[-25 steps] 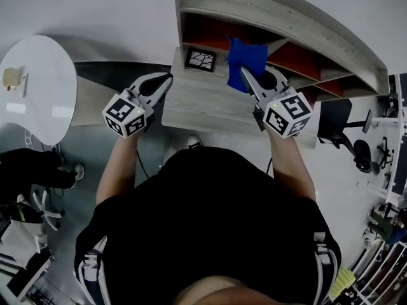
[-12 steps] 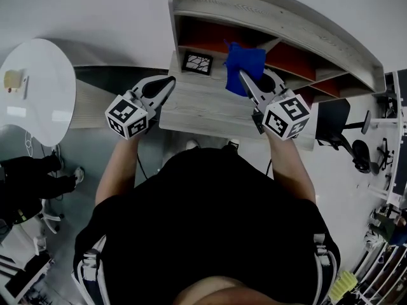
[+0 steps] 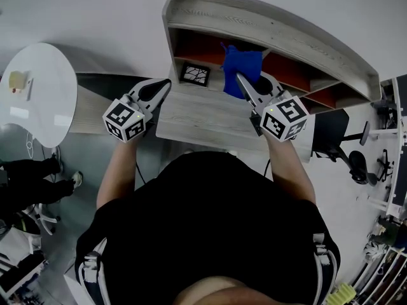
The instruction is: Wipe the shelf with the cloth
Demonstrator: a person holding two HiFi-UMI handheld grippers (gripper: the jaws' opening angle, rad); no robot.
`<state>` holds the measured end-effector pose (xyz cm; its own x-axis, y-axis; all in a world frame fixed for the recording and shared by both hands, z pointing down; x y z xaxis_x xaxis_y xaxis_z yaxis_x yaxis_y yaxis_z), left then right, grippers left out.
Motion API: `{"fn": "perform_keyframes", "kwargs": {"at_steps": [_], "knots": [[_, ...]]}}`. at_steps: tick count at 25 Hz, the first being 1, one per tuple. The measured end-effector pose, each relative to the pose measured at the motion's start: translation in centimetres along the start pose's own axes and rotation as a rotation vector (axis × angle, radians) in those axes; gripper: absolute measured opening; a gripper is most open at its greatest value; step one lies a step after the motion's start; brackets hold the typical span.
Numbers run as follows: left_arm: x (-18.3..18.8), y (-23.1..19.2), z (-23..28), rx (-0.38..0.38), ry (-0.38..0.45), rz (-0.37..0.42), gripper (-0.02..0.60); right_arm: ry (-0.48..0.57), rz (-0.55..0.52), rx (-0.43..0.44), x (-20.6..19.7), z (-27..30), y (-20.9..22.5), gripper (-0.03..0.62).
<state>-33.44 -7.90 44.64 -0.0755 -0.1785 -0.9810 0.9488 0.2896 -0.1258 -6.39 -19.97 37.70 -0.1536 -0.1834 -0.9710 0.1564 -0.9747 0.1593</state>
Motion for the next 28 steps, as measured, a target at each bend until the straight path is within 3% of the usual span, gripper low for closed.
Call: {"fn": "perform_keyframes", "kwargs": {"at_steps": [8, 21, 28], "knots": [[0.3, 0.3, 0.0, 0.035, 0.010, 0.005, 0.017, 0.007, -0.070, 0.029, 2.3, 0.2, 0.9, 0.057], [0.3, -0.6, -2.9, 0.120, 0.042, -0.024, 0.017, 0.005, -0.476, 0.069, 12.8, 5.1, 2.4, 0.057], [0.3, -0.9, -4.4, 0.148, 0.055, -0.060, 0.017, -0.091, -0.659, 0.060, 16.5, 9.3, 4.6, 0.058]]}}
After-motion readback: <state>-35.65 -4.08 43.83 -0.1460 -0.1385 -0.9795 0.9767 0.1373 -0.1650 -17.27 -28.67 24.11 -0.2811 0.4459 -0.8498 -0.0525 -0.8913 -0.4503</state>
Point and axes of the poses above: the fingertips, and each gripper's own axes: z forward along the fingers, y to its right, x out of its top, the point moved 8 cm from there along -z, backward along the fingers, and after that the axes turned 13 degrees about x, right-handed, at the moved point
